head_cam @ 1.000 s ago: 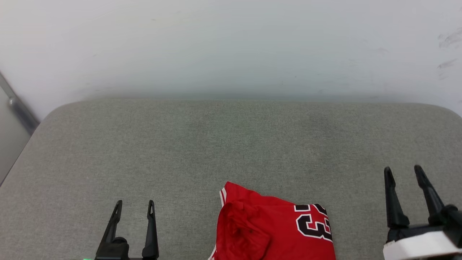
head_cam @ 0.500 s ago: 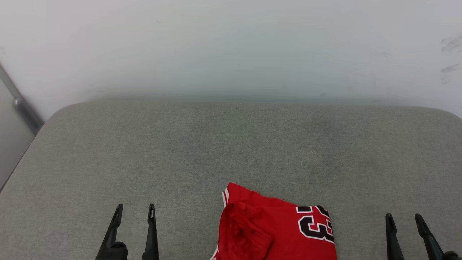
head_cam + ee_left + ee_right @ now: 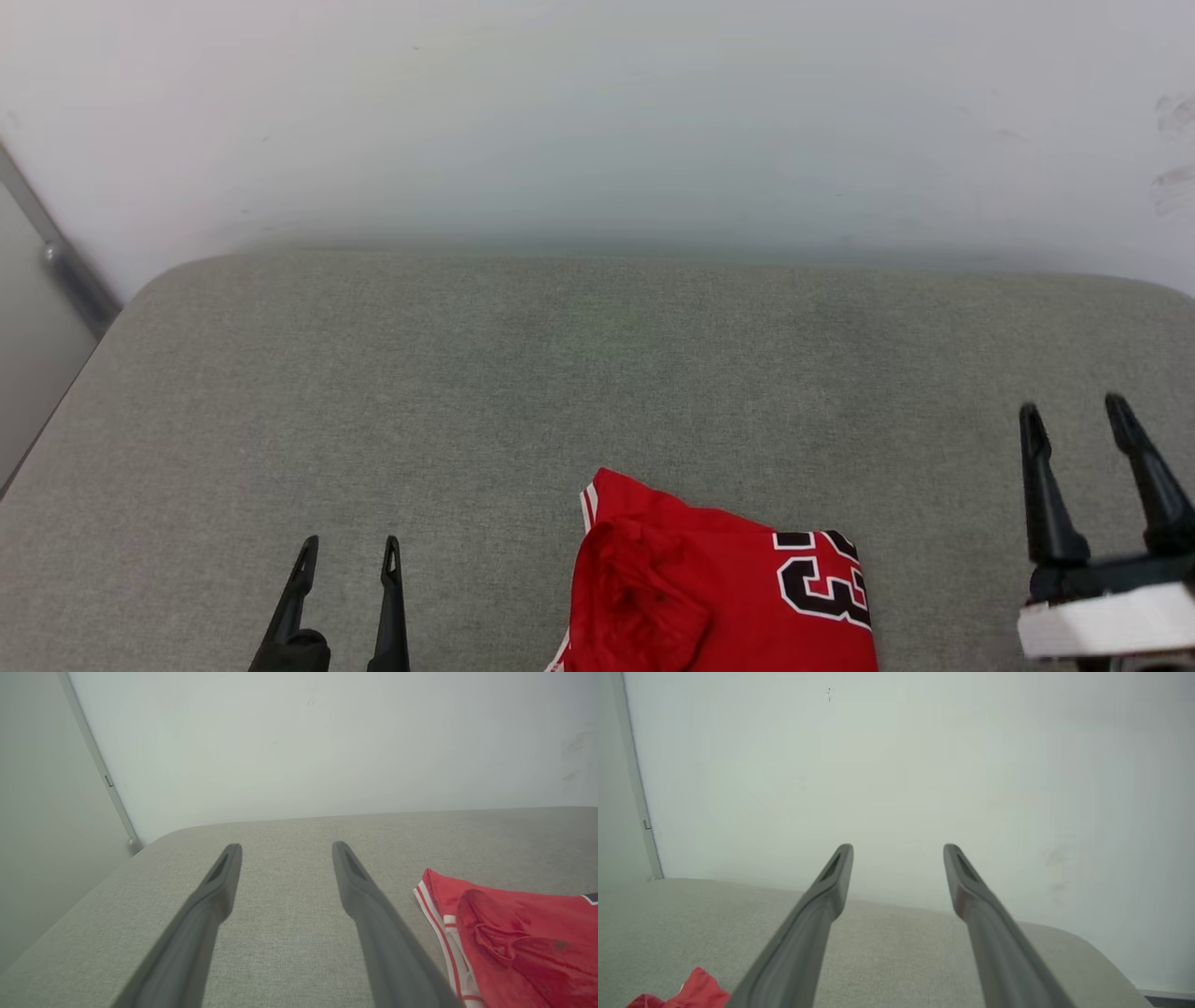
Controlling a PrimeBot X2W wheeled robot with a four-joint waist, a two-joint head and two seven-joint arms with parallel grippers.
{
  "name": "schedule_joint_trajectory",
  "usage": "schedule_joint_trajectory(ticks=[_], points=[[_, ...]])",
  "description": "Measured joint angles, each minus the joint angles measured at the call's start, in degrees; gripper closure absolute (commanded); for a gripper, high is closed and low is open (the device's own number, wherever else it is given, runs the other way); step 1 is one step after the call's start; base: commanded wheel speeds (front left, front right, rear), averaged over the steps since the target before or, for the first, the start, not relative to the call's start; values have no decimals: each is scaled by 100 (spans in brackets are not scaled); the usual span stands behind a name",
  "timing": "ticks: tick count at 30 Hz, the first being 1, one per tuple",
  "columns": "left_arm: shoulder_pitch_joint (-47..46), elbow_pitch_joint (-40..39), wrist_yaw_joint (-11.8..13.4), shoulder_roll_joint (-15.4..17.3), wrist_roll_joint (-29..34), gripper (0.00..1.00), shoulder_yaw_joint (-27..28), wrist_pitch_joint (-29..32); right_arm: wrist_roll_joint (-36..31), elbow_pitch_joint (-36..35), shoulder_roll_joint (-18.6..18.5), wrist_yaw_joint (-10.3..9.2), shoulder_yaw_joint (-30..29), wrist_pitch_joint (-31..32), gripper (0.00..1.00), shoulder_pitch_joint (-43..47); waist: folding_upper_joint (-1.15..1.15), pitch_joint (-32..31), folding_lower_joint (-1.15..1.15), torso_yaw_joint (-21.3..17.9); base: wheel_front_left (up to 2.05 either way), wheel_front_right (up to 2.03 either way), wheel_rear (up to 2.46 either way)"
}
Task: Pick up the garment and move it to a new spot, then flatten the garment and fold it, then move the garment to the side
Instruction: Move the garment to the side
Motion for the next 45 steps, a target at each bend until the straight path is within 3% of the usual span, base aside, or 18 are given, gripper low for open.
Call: schedule_joint_trajectory(ticks=[3, 7, 15, 20, 26, 35, 45], points=[[-15, 22, -3, -7, 2, 0, 0, 0, 30, -3, -509, 0, 270, 344, 0, -600, 0, 22, 0, 10, 0, 0, 0], [-17, 48, -10, -22, 7, 0, -11, 0, 493, 130, -1276, 0, 954, 1651, 0, -1285, 0, 37, 0, 30, 0, 0, 0], [-23, 62, -53, -40, 7, 0, -2, 0, 2897, 693, -2245, 0, 1670, 5190, 0, -1884, 0, 103, 0, 69, 0, 0, 0], [-126, 74, -98, -51, 7, 0, -14, 0, 4117, 1071, -2486, -1, 1795, 6481, 0, -1678, 0, 195, 0, 126, 0, 0, 0], [-271, 94, -155, -71, 13, 0, -67, 0, 4551, 1445, -2259, -1, 1969, 6704, 0, -1339, 0, 356, 0, 262, 0, 0, 0], [-561, 92, -202, -103, 14, 0, -121, 0, 4679, 2096, -1770, -1, 2398, 6282, 0, -1562, 0, 801, 0, 433, 0, 0, 0], [-857, 153, -253, -130, 14, 0, -202, 0, 4495, 2937, -1657, 8, 3091, 5805, 0, -2118, 0, 1167, -1, 600, 0, 0, 0]])
